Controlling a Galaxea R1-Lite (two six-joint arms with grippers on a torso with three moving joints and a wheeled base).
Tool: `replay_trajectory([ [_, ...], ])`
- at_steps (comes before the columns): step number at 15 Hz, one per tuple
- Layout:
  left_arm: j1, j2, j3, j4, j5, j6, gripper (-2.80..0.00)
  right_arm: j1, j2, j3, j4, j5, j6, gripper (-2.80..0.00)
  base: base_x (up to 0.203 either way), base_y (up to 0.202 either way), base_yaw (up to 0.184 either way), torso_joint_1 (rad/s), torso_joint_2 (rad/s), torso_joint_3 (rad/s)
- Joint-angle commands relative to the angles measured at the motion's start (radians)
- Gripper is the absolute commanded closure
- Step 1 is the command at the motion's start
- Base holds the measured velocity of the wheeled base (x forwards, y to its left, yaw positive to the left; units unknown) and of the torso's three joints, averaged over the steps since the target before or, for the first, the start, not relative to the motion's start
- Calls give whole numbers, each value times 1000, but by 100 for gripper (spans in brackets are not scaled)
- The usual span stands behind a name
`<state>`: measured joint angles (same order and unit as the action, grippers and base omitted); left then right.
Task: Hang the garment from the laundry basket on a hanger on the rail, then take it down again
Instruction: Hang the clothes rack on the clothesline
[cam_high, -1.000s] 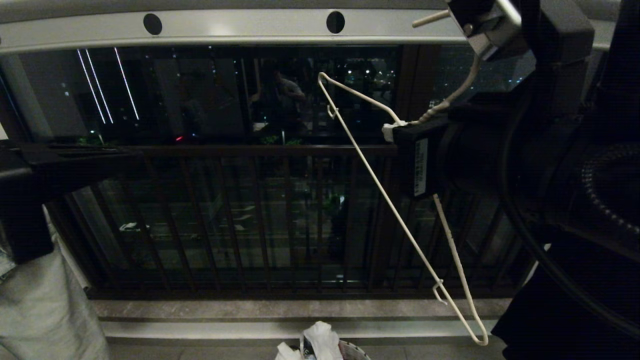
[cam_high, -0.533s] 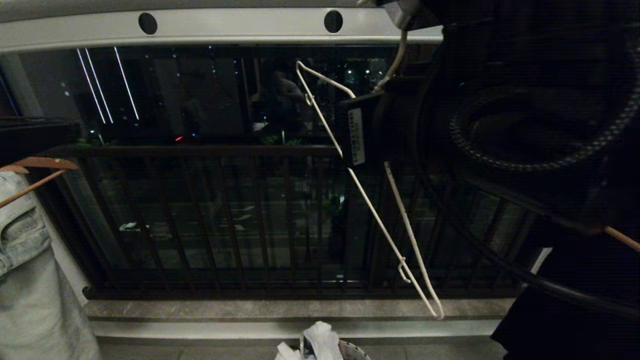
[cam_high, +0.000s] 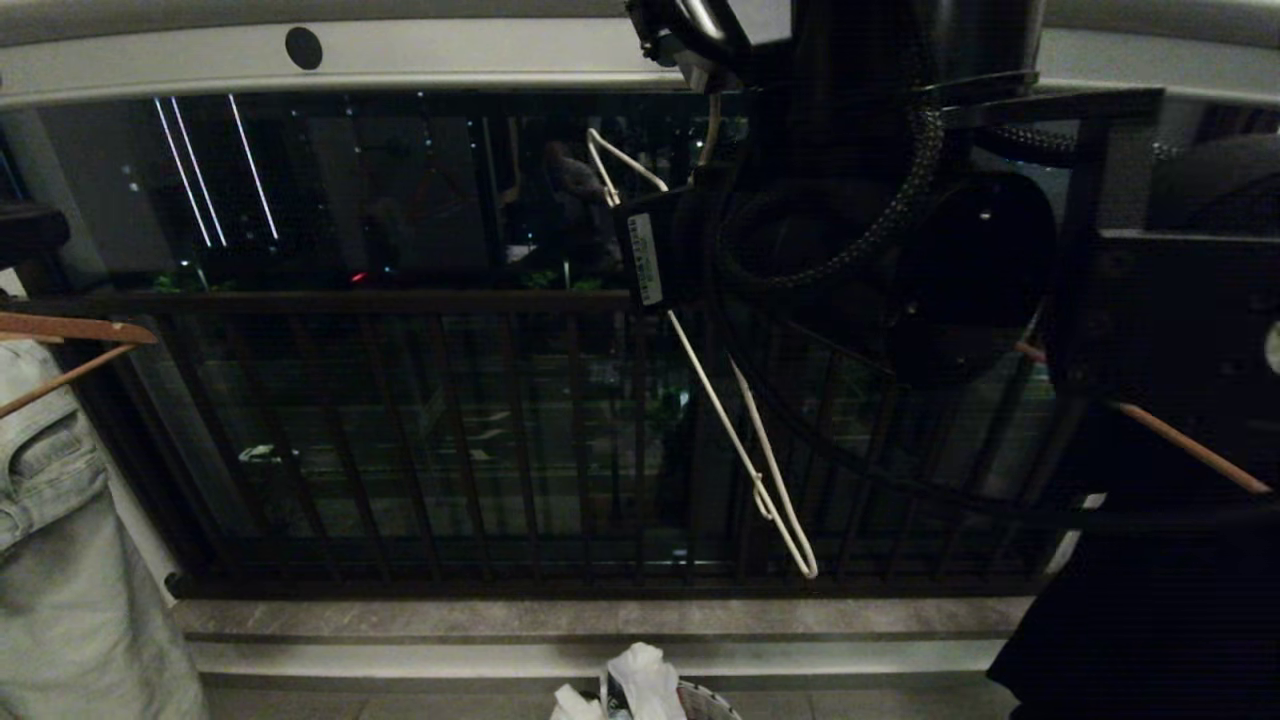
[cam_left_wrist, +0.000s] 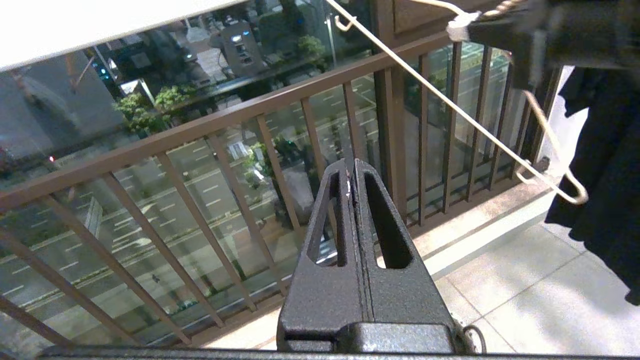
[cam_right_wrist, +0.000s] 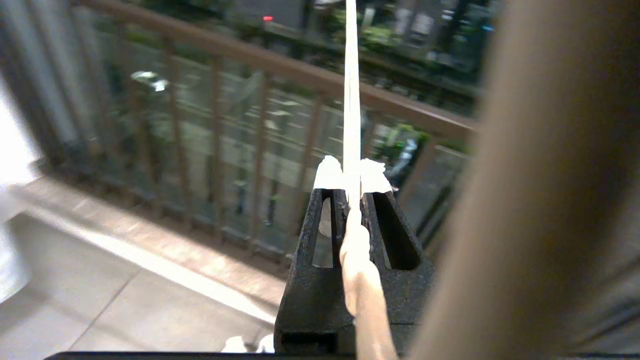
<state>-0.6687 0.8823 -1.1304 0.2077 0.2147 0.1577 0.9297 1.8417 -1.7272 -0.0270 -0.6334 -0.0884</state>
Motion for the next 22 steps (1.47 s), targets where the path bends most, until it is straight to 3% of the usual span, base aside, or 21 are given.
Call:
replay_trajectory([
  [1,0,-4,0,0,2,0,0,-43,51,-43,0,0,-16,0,0,0,0,0,0,0],
  [12,0,-10,0,-2,0,3,0,-122,159,-214,29,12,-110,0,0,0,0,0,0,0],
  [20,0,-8,1,-2,0,3,0,-155,165,-224,50,34,-131,0,0,0,0,0,0,0],
  [22,0,-9,1,-2,0,5,0,-165,169,-229,46,46,-174,0,0,0,0,0,0,0],
])
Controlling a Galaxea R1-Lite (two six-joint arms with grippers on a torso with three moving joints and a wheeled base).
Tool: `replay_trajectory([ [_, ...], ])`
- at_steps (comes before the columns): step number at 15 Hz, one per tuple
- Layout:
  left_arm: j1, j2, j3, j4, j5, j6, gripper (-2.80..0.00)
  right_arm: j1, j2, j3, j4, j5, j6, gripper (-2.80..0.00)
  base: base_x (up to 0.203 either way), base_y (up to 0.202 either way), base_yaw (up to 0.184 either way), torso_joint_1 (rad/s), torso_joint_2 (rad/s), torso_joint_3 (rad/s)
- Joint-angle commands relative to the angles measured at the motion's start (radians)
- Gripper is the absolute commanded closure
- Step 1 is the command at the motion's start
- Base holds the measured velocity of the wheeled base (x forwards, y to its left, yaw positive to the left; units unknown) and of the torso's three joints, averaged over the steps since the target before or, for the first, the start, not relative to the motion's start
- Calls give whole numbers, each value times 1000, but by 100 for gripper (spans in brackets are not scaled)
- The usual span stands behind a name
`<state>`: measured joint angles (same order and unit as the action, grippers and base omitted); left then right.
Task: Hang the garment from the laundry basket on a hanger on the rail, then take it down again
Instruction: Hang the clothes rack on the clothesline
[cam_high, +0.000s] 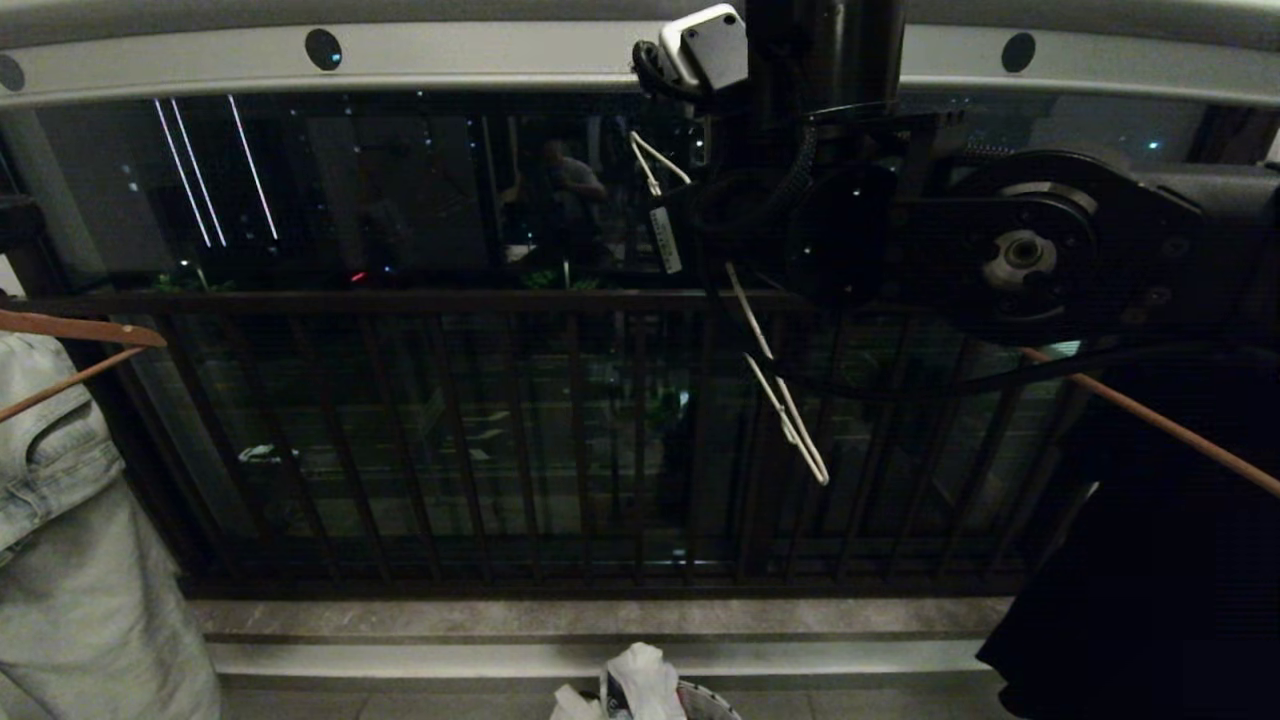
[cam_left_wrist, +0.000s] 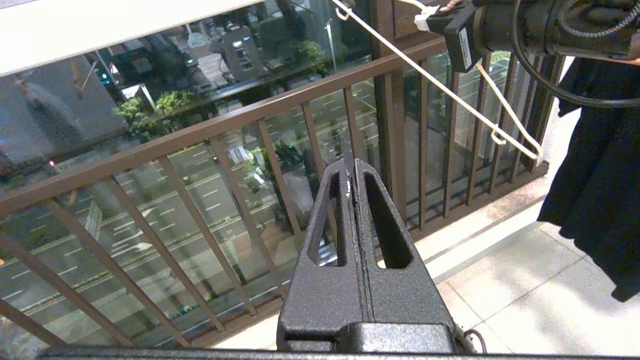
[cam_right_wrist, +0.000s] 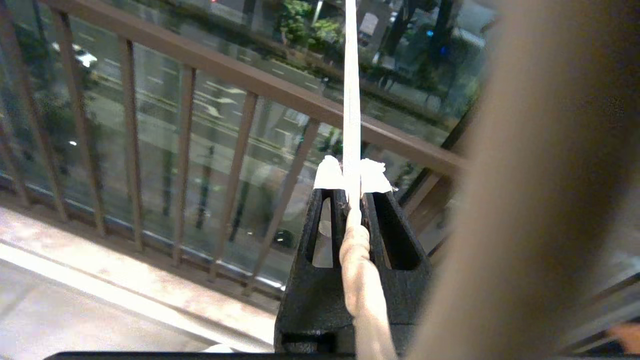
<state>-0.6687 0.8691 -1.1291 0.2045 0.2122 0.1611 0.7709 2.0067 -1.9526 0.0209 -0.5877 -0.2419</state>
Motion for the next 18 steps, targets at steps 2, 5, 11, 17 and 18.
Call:
replay_trajectory([
  [2,0,4,3,1,1,9,0,-23,15,-22,-7,11,-50,0,0,0,0,0,0,0],
  [5,0,7,6,1,1,12,0,-48,23,-22,1,40,-57,0,0,0,0,0,0,0],
  [11,0,20,9,2,0,13,0,-55,24,-20,-1,71,-69,0,0,0,0,0,0,0],
  [17,0,34,15,1,0,14,0,-55,23,-20,-10,90,-68,-280,0,0,0,0,0,0],
  [18,0,37,15,1,0,14,0,-55,23,-20,-12,91,-68,-280,0,0,0,0,0,0],
])
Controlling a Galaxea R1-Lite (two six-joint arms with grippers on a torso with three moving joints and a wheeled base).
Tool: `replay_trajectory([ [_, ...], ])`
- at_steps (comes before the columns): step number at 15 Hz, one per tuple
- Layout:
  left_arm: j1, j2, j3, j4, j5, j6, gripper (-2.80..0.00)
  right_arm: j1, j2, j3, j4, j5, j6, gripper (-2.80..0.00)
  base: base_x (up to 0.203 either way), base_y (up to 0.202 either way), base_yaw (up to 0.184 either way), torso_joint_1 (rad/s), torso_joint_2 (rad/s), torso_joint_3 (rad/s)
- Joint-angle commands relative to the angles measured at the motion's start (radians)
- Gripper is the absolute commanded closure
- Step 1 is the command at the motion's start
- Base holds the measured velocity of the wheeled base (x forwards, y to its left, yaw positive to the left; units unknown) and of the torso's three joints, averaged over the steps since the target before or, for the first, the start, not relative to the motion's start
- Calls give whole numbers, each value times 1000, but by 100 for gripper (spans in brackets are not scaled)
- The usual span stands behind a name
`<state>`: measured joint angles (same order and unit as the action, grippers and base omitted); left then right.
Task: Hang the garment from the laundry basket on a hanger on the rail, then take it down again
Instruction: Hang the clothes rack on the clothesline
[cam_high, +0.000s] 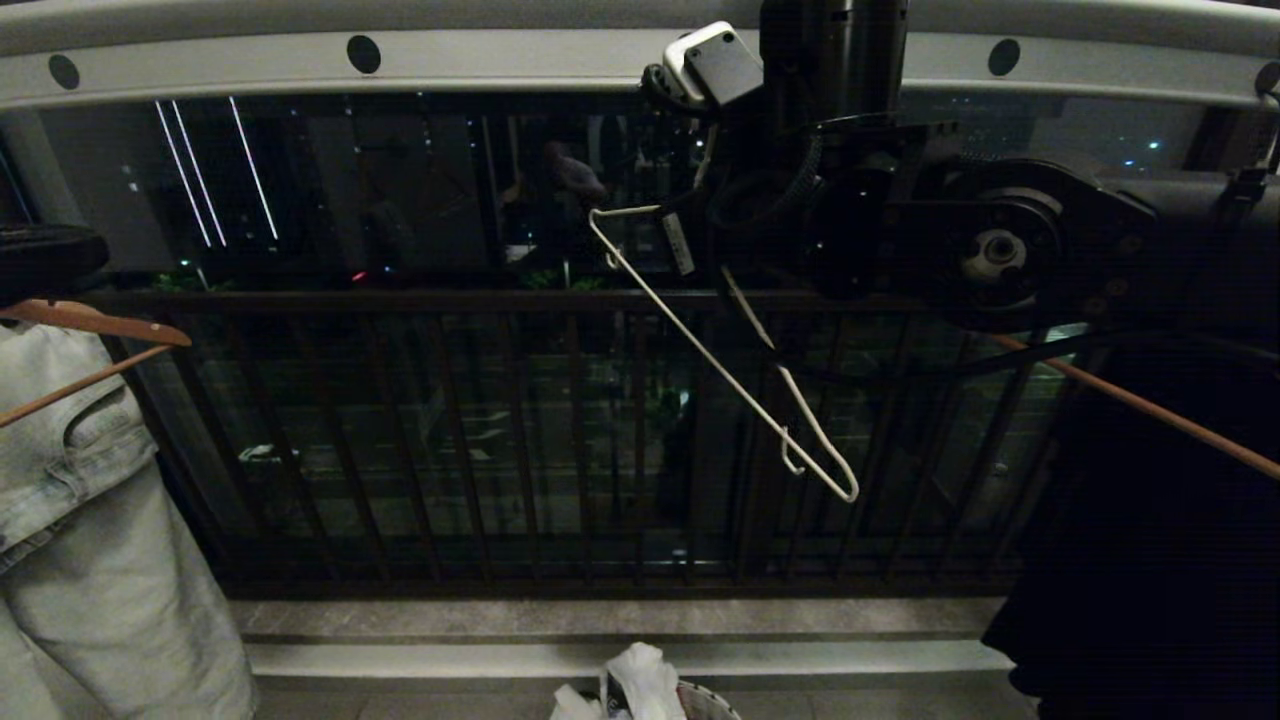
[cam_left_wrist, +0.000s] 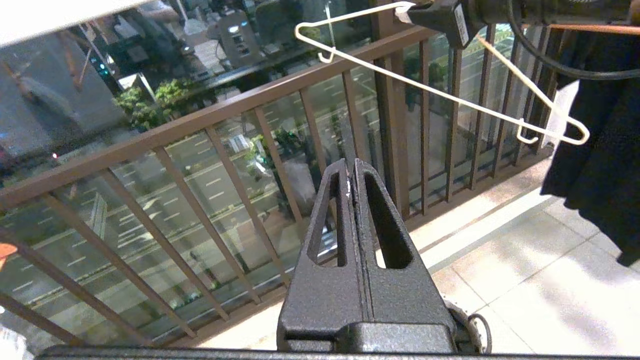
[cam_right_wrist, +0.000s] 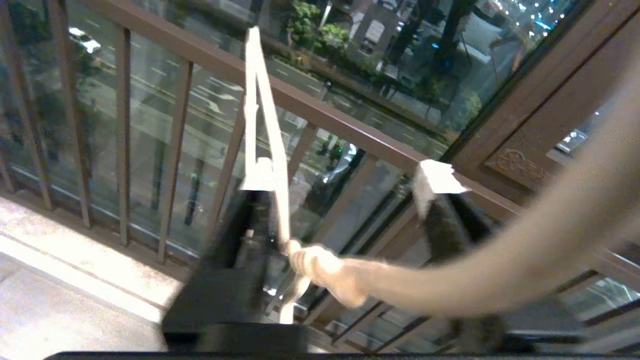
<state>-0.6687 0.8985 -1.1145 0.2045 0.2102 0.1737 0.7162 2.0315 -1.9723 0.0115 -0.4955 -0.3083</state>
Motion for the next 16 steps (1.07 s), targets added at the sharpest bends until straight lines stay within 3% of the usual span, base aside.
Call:
replay_trajectory([
  [1,0,8,1,1,1,1,0,0,-4,0,-6,-1,-2,-280,0,0,0,0,0,0],
  [8,0,26,8,1,1,3,0,31,-71,56,-15,-1,2,-280,0,0,0,0,0,0],
  [16,0,28,10,1,1,4,0,146,-308,295,-22,-5,19,-280,0,0,0,0,0,0],
])
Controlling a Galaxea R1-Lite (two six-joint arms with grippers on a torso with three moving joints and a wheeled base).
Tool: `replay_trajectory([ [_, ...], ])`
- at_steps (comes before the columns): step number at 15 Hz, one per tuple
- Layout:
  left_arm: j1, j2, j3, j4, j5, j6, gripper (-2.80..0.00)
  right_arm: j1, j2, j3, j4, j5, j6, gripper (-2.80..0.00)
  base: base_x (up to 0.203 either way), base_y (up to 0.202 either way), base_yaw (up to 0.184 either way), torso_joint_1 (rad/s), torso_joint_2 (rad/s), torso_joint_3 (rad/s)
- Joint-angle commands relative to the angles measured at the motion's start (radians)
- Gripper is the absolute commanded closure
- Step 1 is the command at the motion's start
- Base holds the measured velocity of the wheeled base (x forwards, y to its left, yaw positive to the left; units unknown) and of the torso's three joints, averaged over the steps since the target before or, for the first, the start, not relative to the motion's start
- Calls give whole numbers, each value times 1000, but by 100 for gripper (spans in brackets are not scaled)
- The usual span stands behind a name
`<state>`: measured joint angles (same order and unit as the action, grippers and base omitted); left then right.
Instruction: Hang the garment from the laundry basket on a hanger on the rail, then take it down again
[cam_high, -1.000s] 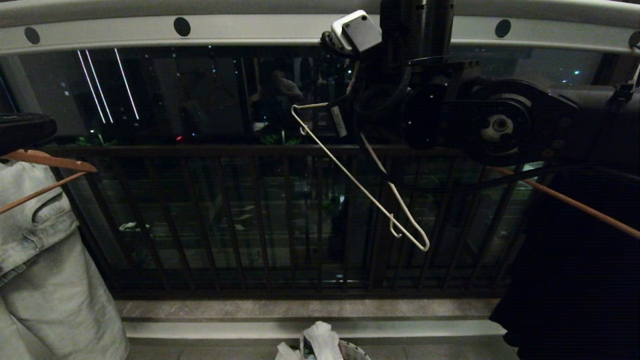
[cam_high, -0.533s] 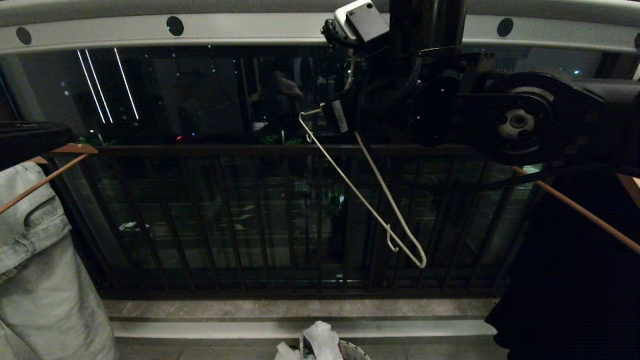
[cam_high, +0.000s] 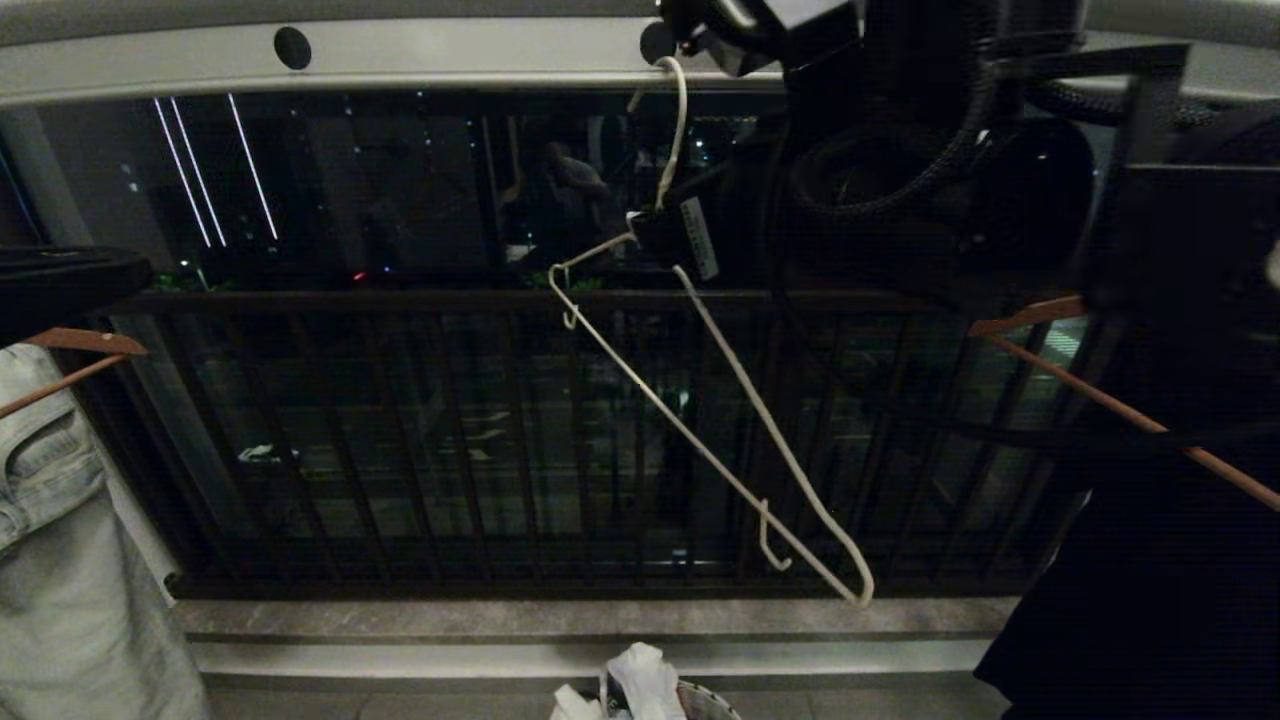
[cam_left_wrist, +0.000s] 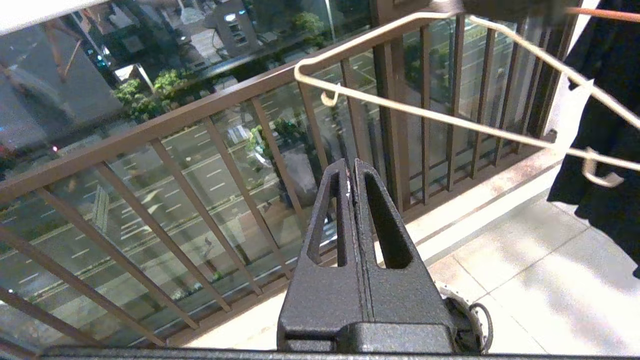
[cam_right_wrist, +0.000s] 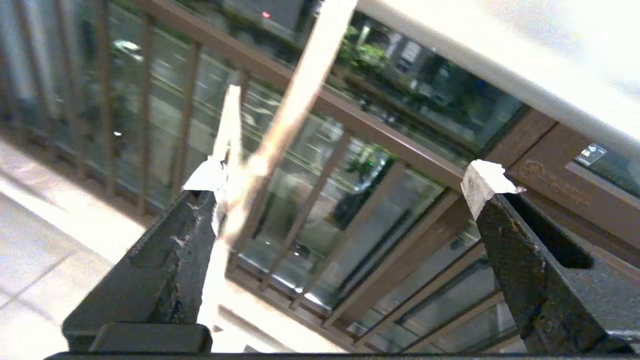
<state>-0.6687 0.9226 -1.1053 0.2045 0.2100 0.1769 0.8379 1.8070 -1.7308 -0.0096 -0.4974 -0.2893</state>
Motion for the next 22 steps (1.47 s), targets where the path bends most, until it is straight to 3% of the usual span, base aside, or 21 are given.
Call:
replay_trajectory([
  [1,0,7,1,1,2,1,0,39,-122,94,-2,-2,1,-280,0,0,0,0,0,0],
  [9,-2,12,38,1,2,38,0,113,-468,366,65,75,20,-280,0,0,0,0,0,0],
  [10,-2,9,42,0,2,45,0,104,-497,392,75,85,19,0,0,0,0,0,0,0],
  [15,-2,-98,88,1,0,127,0,-51,-601,554,88,85,19,0,0,0,0,0,0,0],
  [19,1,-265,168,5,2,165,0,-132,-830,678,94,63,18,0,0,0,0,0,0,0],
  [20,21,-301,197,6,4,163,0,-158,-897,715,95,62,18,0,0,0,0,0,0,0],
  [22,140,-336,234,6,1,160,0,-215,-1033,787,95,64,18,0,0,0,0,0,0,0],
])
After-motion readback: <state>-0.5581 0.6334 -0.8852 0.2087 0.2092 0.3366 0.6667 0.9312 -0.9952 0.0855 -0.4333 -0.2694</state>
